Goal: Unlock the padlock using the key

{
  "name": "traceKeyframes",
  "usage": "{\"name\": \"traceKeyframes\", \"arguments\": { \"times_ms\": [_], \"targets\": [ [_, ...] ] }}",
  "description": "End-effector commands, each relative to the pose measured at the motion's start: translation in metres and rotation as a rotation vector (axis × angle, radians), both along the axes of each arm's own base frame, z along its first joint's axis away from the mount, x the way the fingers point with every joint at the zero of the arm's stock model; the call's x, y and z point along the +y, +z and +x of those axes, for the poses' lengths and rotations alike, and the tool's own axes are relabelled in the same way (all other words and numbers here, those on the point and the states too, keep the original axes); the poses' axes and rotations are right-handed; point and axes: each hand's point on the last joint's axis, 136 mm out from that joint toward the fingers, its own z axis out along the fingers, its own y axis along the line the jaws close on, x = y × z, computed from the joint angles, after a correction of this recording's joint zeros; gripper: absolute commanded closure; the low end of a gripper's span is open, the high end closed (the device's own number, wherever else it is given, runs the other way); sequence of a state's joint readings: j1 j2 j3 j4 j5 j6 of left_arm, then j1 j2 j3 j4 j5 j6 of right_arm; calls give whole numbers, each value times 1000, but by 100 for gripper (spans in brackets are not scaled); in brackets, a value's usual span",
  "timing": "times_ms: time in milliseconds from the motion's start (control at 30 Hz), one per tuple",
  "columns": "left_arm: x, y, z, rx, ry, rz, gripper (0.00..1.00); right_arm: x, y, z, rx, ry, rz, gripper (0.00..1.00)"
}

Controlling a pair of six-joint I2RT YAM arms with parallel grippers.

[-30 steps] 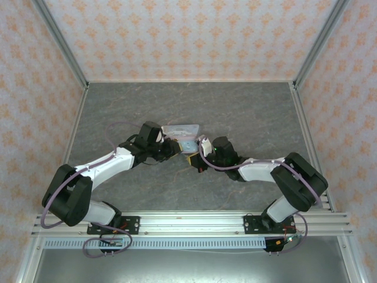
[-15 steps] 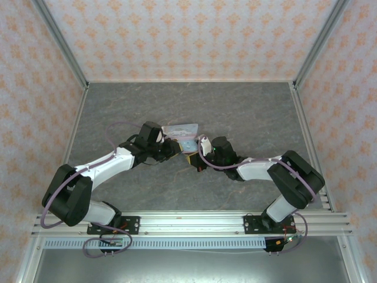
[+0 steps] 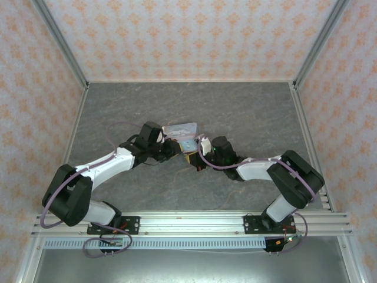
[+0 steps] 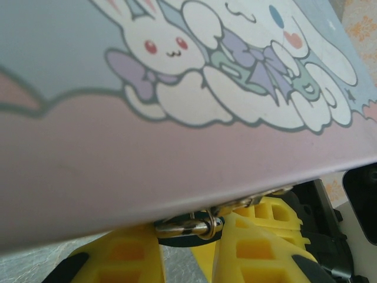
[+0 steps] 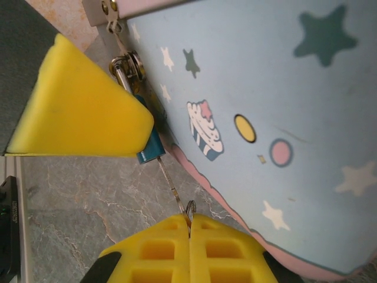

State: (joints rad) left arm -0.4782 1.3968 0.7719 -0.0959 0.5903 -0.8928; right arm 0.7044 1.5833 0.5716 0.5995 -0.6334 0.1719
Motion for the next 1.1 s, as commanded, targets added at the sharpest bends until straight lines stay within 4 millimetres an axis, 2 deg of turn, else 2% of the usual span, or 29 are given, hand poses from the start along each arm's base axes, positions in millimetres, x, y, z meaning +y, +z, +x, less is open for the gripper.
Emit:
{"name": "traceKeyframes", "arguments": {
  "times_ms": [0, 500, 733, 1067],
  "targets": [
    [-11, 17, 10, -56, -20, -24, 84, 14, 27, 6, -69, 28, 79, 100],
    [-10, 15, 8, -53, -18, -15, 84, 18, 37, 7, -98, 21, 139, 100],
    [-8, 12, 8, -45, -4, -6, 84, 13, 31, 5, -95, 12, 117, 100],
    [-9, 17, 10, -41, 20, -33, 84, 6, 12, 3, -77, -7, 67, 100]
  ]
}}
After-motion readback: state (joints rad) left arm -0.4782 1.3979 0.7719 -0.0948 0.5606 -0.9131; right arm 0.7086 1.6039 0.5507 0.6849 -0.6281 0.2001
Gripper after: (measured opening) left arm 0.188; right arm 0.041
